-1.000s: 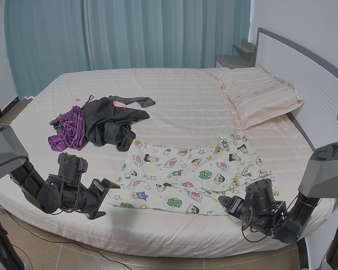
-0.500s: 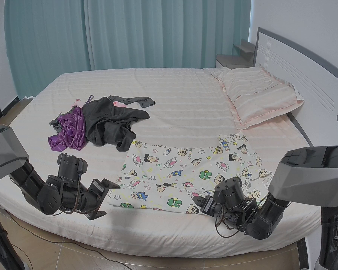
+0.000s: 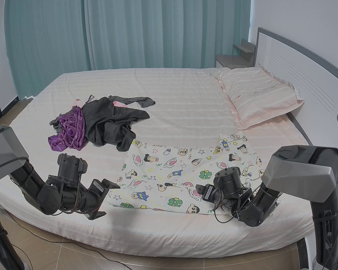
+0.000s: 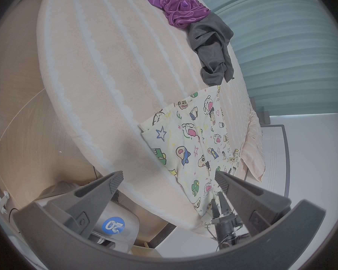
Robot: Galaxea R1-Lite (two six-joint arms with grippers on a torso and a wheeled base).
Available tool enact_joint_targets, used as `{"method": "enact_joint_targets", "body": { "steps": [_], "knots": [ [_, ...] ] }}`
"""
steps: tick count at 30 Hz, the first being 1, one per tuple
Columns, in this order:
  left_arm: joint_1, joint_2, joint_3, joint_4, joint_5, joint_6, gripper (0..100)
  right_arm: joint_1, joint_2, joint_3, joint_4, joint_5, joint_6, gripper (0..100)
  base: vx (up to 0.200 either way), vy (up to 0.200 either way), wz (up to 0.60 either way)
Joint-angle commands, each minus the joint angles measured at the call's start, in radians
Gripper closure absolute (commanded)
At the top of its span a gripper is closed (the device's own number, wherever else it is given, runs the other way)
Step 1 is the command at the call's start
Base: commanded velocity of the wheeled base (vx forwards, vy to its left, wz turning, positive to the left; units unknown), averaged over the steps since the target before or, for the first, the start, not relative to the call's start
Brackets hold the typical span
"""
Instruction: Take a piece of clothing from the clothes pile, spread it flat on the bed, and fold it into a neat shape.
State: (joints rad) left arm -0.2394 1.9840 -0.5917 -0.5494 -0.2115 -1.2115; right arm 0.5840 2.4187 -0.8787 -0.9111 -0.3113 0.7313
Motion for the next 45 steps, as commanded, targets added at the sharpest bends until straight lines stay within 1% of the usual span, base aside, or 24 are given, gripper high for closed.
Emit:
{"method": "enact_joint_targets", "body": {
  "steps": [1,6,13,18,19,20,22,25,28,31,36,40,42,45],
  "knots": [
    [0.000,0.002,0.000,0.000,0.000,0.000,0,-0.032,0.034,-0.065,0.017,-0.009,-0.026,0,0.000,0.000,0.00],
    [0.000,0.002,0.000,0.000,0.000,0.000,0,-0.038,0.031,-0.106,0.060,-0.009,-0.038,0,0.000,0.000,0.00],
    [0.000,0.002,0.000,0.000,0.000,0.001,0,-0.027,-0.012,-0.065,0.063,0.000,-0.033,0,0.000,0.000,0.00],
    [0.000,0.002,0.000,0.000,0.000,0.003,0,-0.026,-0.133,0.029,0.051,0.081,-0.029,0,0.000,0.000,0.00],
    [0.000,0.002,0.000,0.000,0.000,0.003,0,-0.026,-0.155,0.043,0.051,0.089,-0.026,0,0.000,0.000,0.00],
    [0.000,0.002,0.000,0.000,0.000,0.003,0,-0.035,-0.216,0.107,0.044,0.089,-0.021,0,0.000,0.000,0.00],
    [0.000,0.002,0.000,0.000,0.000,0.003,0,-0.039,-0.230,0.132,0.037,0.090,-0.013,0,0.000,0.000,0.00],
    [0.000,0.002,0.000,0.000,0.000,0.003,0,-0.070,-0.237,0.224,-0.015,0.090,0.042,0,0.000,0.000,0.00],
    [0.000,0.002,0.000,0.000,0.000,0.004,0,-0.105,-0.201,0.267,-0.072,0.098,0.076,0,0.000,0.000,0.00],
    [0.000,0.001,0.000,0.000,0.000,0.003,0,-0.138,-0.128,0.277,-0.140,0.107,0.086,0,0.000,0.000,0.00],
    [0.000,0.002,0.000,0.000,0.000,0.004,0,-0.155,-0.046,0.261,-0.157,0.109,0.086,0,0.000,0.000,0.00],
    [0.000,0.002,0.000,0.000,0.000,0.004,0,-0.156,-0.049,0.248,-0.161,0.109,0.089,0,0.000,0.000,0.00],
    [0.000,0.001,0.001,0.000,-0.002,0.004,0,-0.159,-0.095,0.248,-0.203,0.107,0.096,0,0.000,0.000,0.00],
    [0.000,0.001,0.001,0.000,-0.002,0.006,0,-0.164,-0.176,0.262,-0.206,0.101,0.096,0,0.000,0.000,0.00]
  ]
}}
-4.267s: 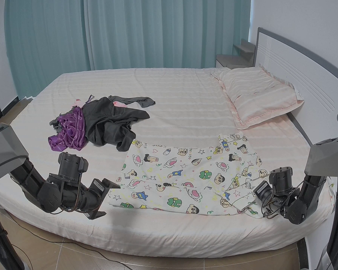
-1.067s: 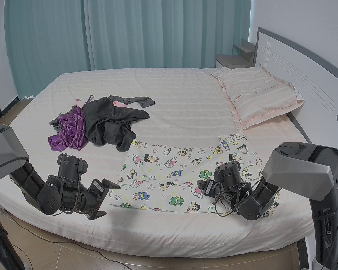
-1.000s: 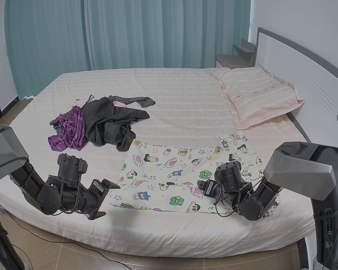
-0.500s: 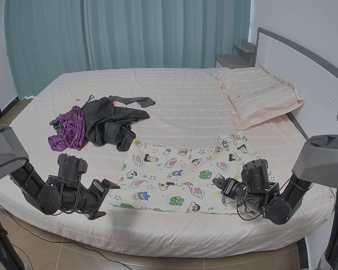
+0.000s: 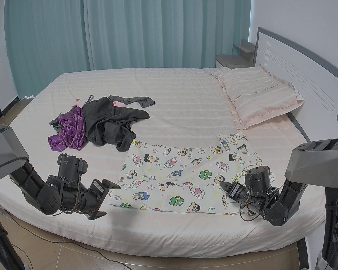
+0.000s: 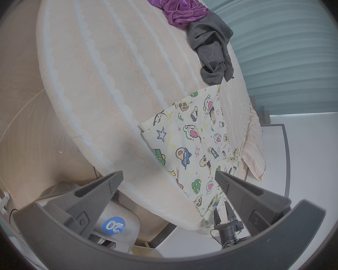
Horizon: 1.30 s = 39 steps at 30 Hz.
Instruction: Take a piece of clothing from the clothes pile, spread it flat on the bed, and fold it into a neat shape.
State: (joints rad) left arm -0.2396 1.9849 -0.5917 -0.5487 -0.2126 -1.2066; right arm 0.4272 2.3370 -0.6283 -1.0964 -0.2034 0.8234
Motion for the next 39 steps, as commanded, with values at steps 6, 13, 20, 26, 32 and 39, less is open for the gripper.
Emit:
{"method": "enact_joint_targets", "body": {
  "steps": [6,13,20,26,32,39],
  "knots": [
    [0.000,-0.006,0.009,-0.002,0.001,-0.002,0,-0.012,-0.226,0.136,-0.030,-0.011,0.011,0,0.000,0.000,0.00],
    [0.000,-0.011,0.033,-0.042,-0.001,-0.010,0,-0.004,-0.249,0.265,-0.105,-0.013,0.106,0,0.114,0.000,0.00],
    [-0.001,-0.003,0.050,-0.083,-0.001,-0.007,0,-0.001,-0.183,0.265,-0.137,-0.004,0.114,0,0.200,0.000,0.00],
    [-0.003,-0.001,0.050,-0.085,-0.002,0.001,0,-0.002,-0.193,0.268,-0.143,-0.004,0.112,0,0.133,0.000,0.00],
    [-0.003,-0.001,0.050,-0.085,-0.001,0.001,0,-0.002,-0.194,0.268,-0.143,-0.004,0.114,0,0.000,0.000,0.00],
    [-0.003,-0.001,0.050,-0.088,-0.001,-0.001,0,-0.002,-0.203,0.268,-0.148,-0.005,0.114,0,0.000,0.000,0.00]
  ]
}}
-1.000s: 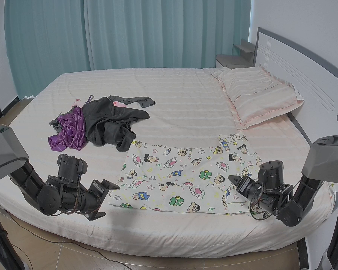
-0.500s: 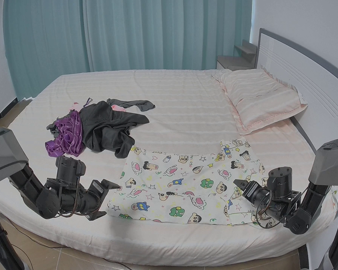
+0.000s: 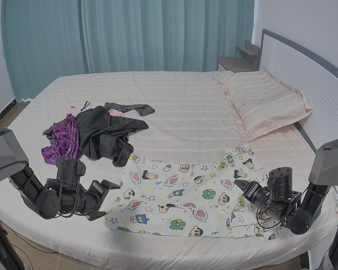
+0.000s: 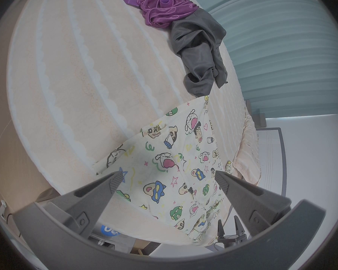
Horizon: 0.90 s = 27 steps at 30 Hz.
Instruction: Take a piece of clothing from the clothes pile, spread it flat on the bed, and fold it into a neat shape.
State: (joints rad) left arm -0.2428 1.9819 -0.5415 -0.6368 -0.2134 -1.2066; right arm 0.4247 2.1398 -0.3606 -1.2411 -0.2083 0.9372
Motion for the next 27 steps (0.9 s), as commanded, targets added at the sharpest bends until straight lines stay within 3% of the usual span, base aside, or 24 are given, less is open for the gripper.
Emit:
{"method": "enact_joint_targets", "body": {
  "steps": [1,3,12,18,21,24,27],
  "knots": [
    [0.000,0.003,0.000,0.000,0.000,-0.001,0,0.002,-0.008,0.000,-0.003,0.000,0.000,0,0.000,0.000,0.00],
    [0.000,0.003,-0.002,0.000,0.000,-0.002,0,0.000,-0.012,0.000,-0.003,0.000,-0.002,0,0.000,0.000,0.00],
    [-0.006,0.003,-0.003,0.000,0.002,0.001,0,0.000,-0.011,0.000,-0.003,0.001,-0.002,0,0.000,-0.200,0.00],
    [-0.007,0.003,-0.002,-0.001,0.003,0.007,0,0.000,-0.004,-0.001,-0.003,0.001,0.000,0,0.000,0.000,0.00],
    [0.005,-0.003,-0.011,-0.001,0.003,0.039,0,0.000,-0.003,-0.001,-0.003,0.001,0.000,0,0.000,0.000,0.00],
    [0.048,0.015,-0.015,-0.001,0.008,0.188,0,0.000,-0.004,0.000,-0.003,0.001,0.000,0,0.000,0.000,0.00],
    [0.097,0.037,-0.040,-0.001,0.009,0.260,0,0.002,-0.006,0.000,-0.003,0.001,0.000,0,0.000,0.000,0.00]
  ]
}}
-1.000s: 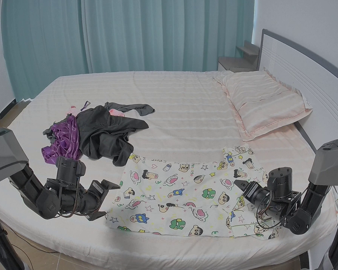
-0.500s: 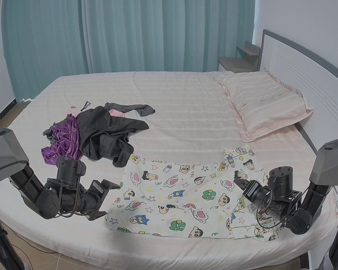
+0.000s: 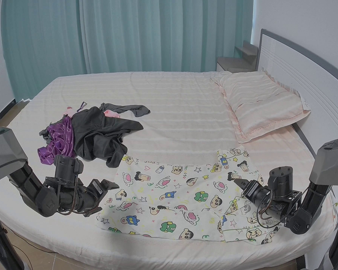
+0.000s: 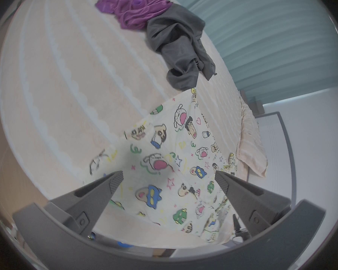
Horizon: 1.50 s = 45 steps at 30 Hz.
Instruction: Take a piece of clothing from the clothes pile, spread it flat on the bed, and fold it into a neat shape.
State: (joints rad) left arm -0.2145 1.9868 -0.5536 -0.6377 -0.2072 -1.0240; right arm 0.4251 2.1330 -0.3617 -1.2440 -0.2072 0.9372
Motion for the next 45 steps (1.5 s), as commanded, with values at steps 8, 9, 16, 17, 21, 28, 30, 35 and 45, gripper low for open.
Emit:
{"method": "enact_joint_targets", "body": {
  "steps": [8,9,16,17,21,28,30,35,45],
  "knots": [
    [0.099,0.109,-0.040,-0.002,0.002,0.213,0,0.007,0.004,0.000,0.000,-0.001,0.000,0,0.000,0.000,0.00],
    [0.098,0.113,-0.034,0.000,0.003,0.263,0,0.007,0.005,0.000,0.000,-0.001,0.000,0,0.000,0.000,0.00],
    [0.072,0.116,-0.023,0.000,0.006,0.279,0,0.007,0.008,-0.002,0.000,0.000,-0.002,0,0.000,0.000,0.00],
    [0.066,0.121,-0.020,0.000,0.006,0.280,0,0.007,0.008,-0.002,0.000,0.000,0.000,0,0.000,0.000,0.00],
    [0.041,0.153,-0.017,-0.027,0.062,0.282,0,0.007,0.015,-0.003,-0.002,-0.001,0.000,0,0.000,0.000,0.00],
    [0.018,0.208,0.015,-0.126,0.108,0.283,0,0.007,0.022,-0.003,-0.002,-0.001,0.000,0,0.000,0.000,0.00],
    [0.012,0.214,0.018,-0.134,0.109,0.283,0,0.007,0.022,-0.005,-0.002,-0.001,0.000,0,0.000,0.000,0.00],
    [-0.003,0.214,0.021,-0.134,0.123,0.283,0,0.007,0.022,-0.006,-0.002,-0.001,-0.002,0,0.000,0.000,0.00],
    [-0.011,0.224,0.020,-0.134,0.141,0.279,100,0.004,0.022,-0.006,-0.002,-0.001,0.000,0,0.000,0.000,0.00]
  ]
}}
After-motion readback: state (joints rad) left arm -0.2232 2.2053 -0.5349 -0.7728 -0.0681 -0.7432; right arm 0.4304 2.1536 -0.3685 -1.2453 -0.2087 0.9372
